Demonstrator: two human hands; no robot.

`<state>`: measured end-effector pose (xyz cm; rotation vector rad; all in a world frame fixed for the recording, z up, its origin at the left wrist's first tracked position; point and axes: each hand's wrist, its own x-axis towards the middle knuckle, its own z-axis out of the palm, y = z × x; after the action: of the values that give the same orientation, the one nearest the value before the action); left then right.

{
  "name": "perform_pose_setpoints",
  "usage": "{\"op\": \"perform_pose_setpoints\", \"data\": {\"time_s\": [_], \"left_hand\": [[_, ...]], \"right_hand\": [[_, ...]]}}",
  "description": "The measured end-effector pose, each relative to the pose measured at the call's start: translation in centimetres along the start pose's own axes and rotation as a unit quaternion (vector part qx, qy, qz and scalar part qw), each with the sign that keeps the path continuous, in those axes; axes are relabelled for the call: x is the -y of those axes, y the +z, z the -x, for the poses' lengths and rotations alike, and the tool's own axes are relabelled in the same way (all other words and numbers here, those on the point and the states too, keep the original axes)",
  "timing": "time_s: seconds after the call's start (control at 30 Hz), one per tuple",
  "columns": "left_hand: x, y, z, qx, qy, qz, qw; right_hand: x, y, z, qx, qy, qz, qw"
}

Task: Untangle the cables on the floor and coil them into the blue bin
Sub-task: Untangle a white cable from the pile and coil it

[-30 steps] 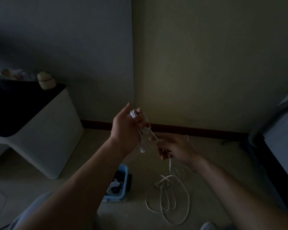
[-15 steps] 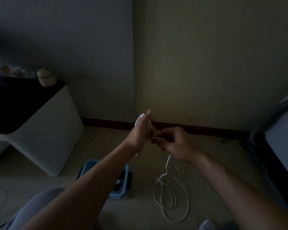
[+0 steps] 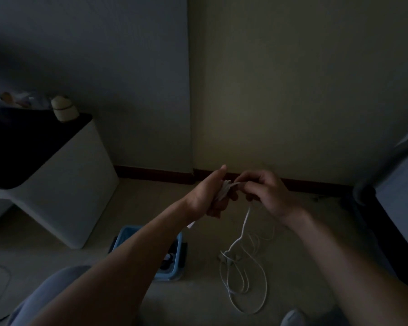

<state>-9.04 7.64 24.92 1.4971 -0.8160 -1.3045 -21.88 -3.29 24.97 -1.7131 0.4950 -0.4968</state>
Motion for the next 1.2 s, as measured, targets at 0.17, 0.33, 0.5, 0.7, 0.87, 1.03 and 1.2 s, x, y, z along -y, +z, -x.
{"op": "perform_pose_setpoints", "data": {"time_s": [0.17, 0.33, 0.5, 0.7, 0.87, 1.03, 1.2], "left_hand": [[0.0, 0.0, 0.1, -0.019, 0.018, -0.040, 0.999], [-0.2, 0.0, 0.5, -0.021, 0.056, -0.055, 0.997], [-0.3, 0.0, 0.3, -0.020, 0.049, 0.032, 0.998], [-0.1, -0.9, 0.3, 0.027, 0.023, 0.232, 0.972], [-0.4, -2.0, 0.6, 0.038, 0.054, 0.421, 0.905], [-0.8, -2.4, 1.2, 0.014, 0.099, 0.464, 0.880], [-0.7, -3.4, 0.9, -0.082, 0.129, 0.461, 0.874]], "right_hand": [[-0.3, -0.4, -0.3, -0.017, -0.011, -0.004, 1.000], [-0.8, -0.8, -0.4, -0.032, 0.003, -0.024, 0.999], [-0.7, -0.6, -0.5, -0.028, 0.043, -0.076, 0.996], [-1.2, 0.1, -0.2, 0.000, 0.107, -0.097, 0.989], [-2.3, 1.3, -0.3, 0.023, 0.091, -0.029, 0.995], [-3.8, 2.5, 0.1, 0.098, 0.100, 0.054, 0.989], [-3.2, 3.2, 0.6, 0.170, 0.109, 0.078, 0.976]]}}
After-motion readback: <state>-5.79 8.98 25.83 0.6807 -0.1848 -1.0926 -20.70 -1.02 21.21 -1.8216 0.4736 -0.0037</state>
